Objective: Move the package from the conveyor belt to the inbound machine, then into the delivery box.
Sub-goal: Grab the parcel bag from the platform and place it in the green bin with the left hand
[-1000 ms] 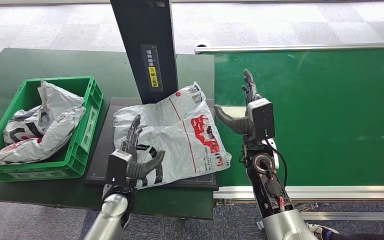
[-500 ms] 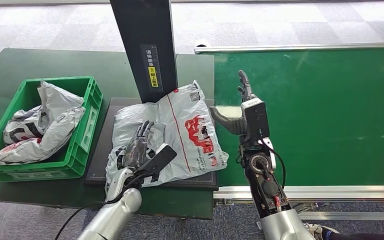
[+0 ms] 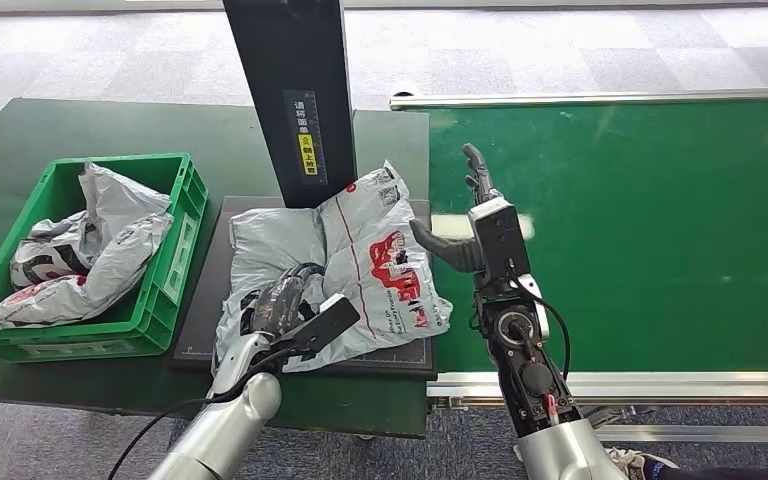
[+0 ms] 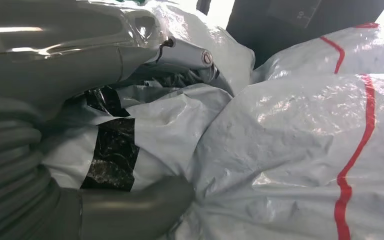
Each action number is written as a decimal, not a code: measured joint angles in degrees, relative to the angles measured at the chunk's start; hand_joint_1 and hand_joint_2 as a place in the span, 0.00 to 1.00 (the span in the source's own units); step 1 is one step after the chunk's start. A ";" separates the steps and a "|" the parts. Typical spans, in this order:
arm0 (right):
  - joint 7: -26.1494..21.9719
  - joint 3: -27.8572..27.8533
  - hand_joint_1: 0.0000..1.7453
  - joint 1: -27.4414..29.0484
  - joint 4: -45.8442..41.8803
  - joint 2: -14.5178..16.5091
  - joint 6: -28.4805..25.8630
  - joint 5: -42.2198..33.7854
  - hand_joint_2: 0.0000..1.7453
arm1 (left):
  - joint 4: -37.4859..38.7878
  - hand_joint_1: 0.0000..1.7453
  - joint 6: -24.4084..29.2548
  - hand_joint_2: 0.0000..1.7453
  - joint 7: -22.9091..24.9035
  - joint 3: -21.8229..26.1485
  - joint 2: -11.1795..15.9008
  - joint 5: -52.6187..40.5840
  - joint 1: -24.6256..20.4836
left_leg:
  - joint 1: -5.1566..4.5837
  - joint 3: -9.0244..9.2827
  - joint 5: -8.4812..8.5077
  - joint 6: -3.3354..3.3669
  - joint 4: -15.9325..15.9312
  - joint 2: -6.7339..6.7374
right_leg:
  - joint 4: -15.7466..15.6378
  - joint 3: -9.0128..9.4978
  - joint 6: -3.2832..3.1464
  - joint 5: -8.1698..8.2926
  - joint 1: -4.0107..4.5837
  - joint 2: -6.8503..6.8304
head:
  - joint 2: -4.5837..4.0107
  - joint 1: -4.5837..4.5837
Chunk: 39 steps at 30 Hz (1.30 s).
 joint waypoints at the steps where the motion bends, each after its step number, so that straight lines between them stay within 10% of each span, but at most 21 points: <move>1: 0.03 0.00 0.00 0.03 0.00 -0.01 0.12 0.05 1.00 | -0.01 1.00 0.30 1.00 -0.80 0.11 -0.03 0.51 0.18 | 0.00 0.01 0.00 0.00 0.00 0.00 | 0.00 0.01 0.00 0.00 0.00 0.00 | 0.00 0.00; 21: 0.18 0.02 0.00 0.18 0.00 -0.02 0.89 0.07 1.00 | -4.95 1.00 0.76 1.00 -10.44 0.37 -0.36 9.64 4.27 | 0.00 -0.02 -0.01 0.00 0.00 0.00 | 0.00 -0.03 0.01 -0.01 -0.01 0.00 | 0.01 0.00; 28: 0.07 0.12 0.00 0.22 -0.01 -0.08 0.76 -0.23 1.00 | -14.44 1.00 12.68 1.00 -19.92 0.92 -0.39 15.05 7.99 | 0.00 -0.15 -0.01 0.00 0.00 0.02 | 0.00 -0.19 0.01 -0.01 0.00 0.00 | 0.00 0.00; 39: -1.86 0.87 0.00 0.82 -0.01 -0.81 0.80 -1.29 1.00 | -27.79 1.00 23.18 1.00 -21.33 7.97 0.61 -7.50 9.00 | 0.00 -0.16 0.00 0.00 0.00 0.03 | 0.00 -0.20 0.00 -0.01 0.00 0.01 | 0.00 0.00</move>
